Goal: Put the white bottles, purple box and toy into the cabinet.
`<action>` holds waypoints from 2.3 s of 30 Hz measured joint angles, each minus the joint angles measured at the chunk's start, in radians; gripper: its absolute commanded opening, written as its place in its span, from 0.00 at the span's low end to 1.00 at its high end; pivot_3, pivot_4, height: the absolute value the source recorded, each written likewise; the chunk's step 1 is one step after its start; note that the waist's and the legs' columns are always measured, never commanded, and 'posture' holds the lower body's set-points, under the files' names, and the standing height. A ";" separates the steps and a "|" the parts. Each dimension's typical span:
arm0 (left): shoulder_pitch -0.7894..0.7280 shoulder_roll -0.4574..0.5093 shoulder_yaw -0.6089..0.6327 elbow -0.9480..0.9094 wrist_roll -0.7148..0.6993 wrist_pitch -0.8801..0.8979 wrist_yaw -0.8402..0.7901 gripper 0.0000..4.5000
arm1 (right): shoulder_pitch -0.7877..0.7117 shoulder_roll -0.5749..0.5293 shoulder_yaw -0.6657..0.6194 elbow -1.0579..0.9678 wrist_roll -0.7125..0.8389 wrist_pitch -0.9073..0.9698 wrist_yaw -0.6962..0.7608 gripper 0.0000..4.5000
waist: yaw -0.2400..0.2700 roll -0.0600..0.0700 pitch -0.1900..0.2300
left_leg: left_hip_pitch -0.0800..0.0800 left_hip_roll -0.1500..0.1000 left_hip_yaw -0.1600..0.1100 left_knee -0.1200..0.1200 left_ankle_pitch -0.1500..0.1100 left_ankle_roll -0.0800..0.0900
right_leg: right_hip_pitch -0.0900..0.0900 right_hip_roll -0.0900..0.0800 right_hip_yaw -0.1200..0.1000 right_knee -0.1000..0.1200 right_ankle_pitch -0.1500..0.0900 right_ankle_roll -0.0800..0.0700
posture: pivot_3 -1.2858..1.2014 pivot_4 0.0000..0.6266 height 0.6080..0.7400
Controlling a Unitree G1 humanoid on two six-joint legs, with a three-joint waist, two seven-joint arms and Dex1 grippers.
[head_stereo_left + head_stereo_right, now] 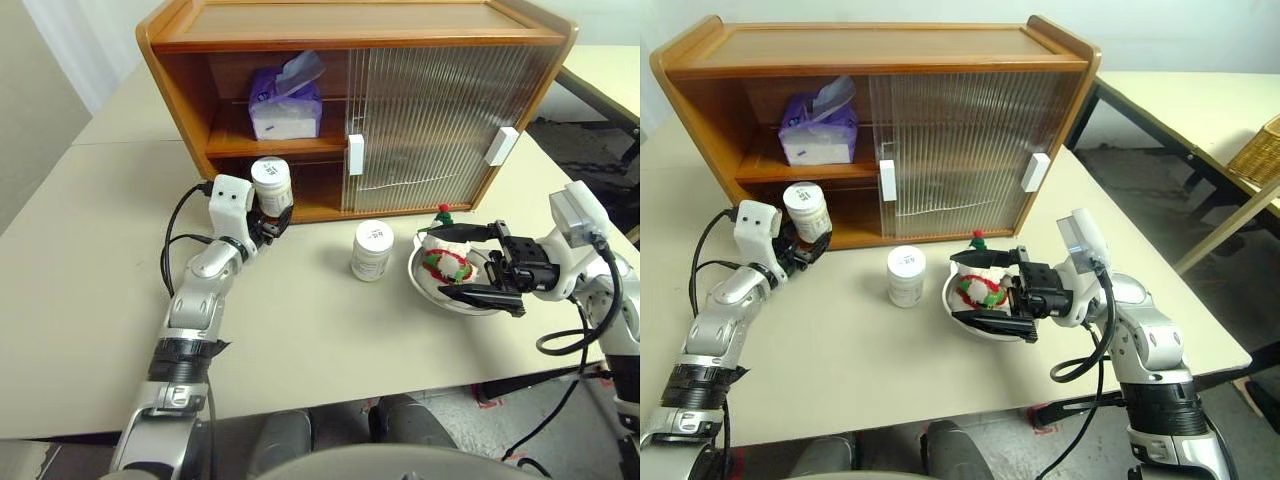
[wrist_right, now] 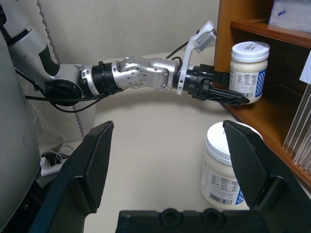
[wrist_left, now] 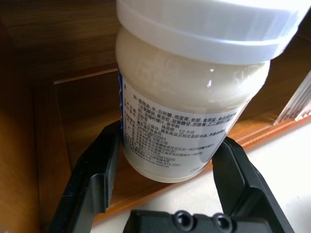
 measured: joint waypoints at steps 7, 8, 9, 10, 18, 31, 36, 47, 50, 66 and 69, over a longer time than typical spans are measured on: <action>-0.048 -0.033 -0.004 0.057 0.026 0.037 0.046 0.70 | 0.000 -0.002 0.000 0.001 0.000 0.000 0.009 1.00 | 0.000 0.000 0.000 | 0.001 0.000 0.000 0.001 0.001 0.000 | 0.001 0.000 0.000 0.000 0.000 0.001 | 0.48 0.05 1.00; -0.056 -0.036 -0.004 0.068 0.029 0.038 0.051 0.70 | 0.000 -0.002 0.000 0.002 0.000 0.000 0.011 1.00 | 0.000 0.000 0.000 | 0.001 0.000 0.000 0.001 0.001 0.000 | 0.001 0.000 0.000 0.000 0.001 0.001 | 0.48 0.05 1.00; -0.064 -0.040 -0.004 0.079 0.031 0.040 0.057 0.70 | 0.000 -0.002 0.000 0.003 0.000 0.000 0.014 1.00 | 0.000 0.000 0.000 | 0.001 0.000 0.000 0.001 0.001 0.000 | 0.001 0.000 0.000 0.000 0.001 0.001 | 0.48 0.05 1.00; -0.072 -0.043 -0.004 0.091 0.032 0.040 0.061 0.70 | 0.000 -0.002 0.000 0.004 0.000 0.000 0.017 1.00 | 0.000 0.000 0.000 | 0.001 0.000 0.000 0.001 0.001 0.000 | 0.002 0.000 0.000 0.000 0.001 0.002 | 0.48 0.05 1.00; -0.111 -0.048 -0.003 0.178 0.037 0.029 0.083 0.70 | 0.000 -0.010 -0.003 0.008 0.000 -0.004 0.027 1.00 | 0.000 0.000 0.000 | 0.001 0.000 0.000 0.001 0.002 -0.002 | 0.003 0.000 0.000 0.000 0.002 0.003 | 0.48 0.05 1.00; -0.212 -0.061 0.007 0.349 0.036 -0.037 0.101 0.70 | 0.019 -0.012 -0.004 0.008 -0.001 -0.017 0.031 1.00 | 0.000 -0.001 0.001 | 0.002 -0.001 0.000 0.003 0.005 0.004 | 0.005 0.000 0.000 0.000 0.004 0.001 | 0.48 0.05 1.00; -0.222 -0.072 0.010 0.377 0.035 -0.040 0.109 0.70 | 0.020 -0.013 -0.004 0.008 -0.001 -0.017 0.032 1.00 | -0.001 -0.001 0.001 | 0.002 -0.002 0.000 0.008 0.005 0.004 | 0.006 0.000 -0.001 0.000 0.005 0.003 | 0.48 0.05 1.00; -0.239 -0.075 0.010 0.382 0.035 -0.054 0.110 1.00 | 0.022 -0.012 -0.003 0.023 -0.009 -0.046 0.045 1.00 | -0.001 -0.001 0.001 | 0.001 -0.003 0.000 0.011 0.004 0.006 | 0.008 0.000 0.000 0.000 0.006 0.001 | 0.48 0.05 1.00; -0.239 -0.076 0.010 0.379 0.035 -0.053 0.112 1.00 | 0.023 -0.012 -0.003 0.032 -0.010 -0.053 0.052 1.00 | -0.001 -0.001 0.001 | 0.001 -0.003 0.000 0.011 0.004 0.006 | 0.008 0.000 0.000 0.000 0.006 0.001 | 0.48 0.05 1.00; 0.044 -0.111 0.023 -0.094 -0.006 0.094 0.136 0.78 | 0.014 -0.005 0.006 0.022 -0.011 -0.051 0.034 1.00 | -0.001 -0.001 0.001 | 0.000 -0.004 0.002 0.011 0.002 0.008 | 0.008 0.000 0.000 -0.004 0.005 0.001 | 0.49 0.05 1.00; 0.078 -0.112 0.035 -0.137 -0.010 0.110 0.152 0.57 | 0.010 -0.005 0.010 0.023 -0.011 -0.048 0.035 1.00 | 0.000 -0.001 0.001 | 0.001 -0.004 0.002 0.011 0.001 0.009 | 0.008 0.000 0.000 -0.004 0.005 0.000 | 0.49 0.05 1.00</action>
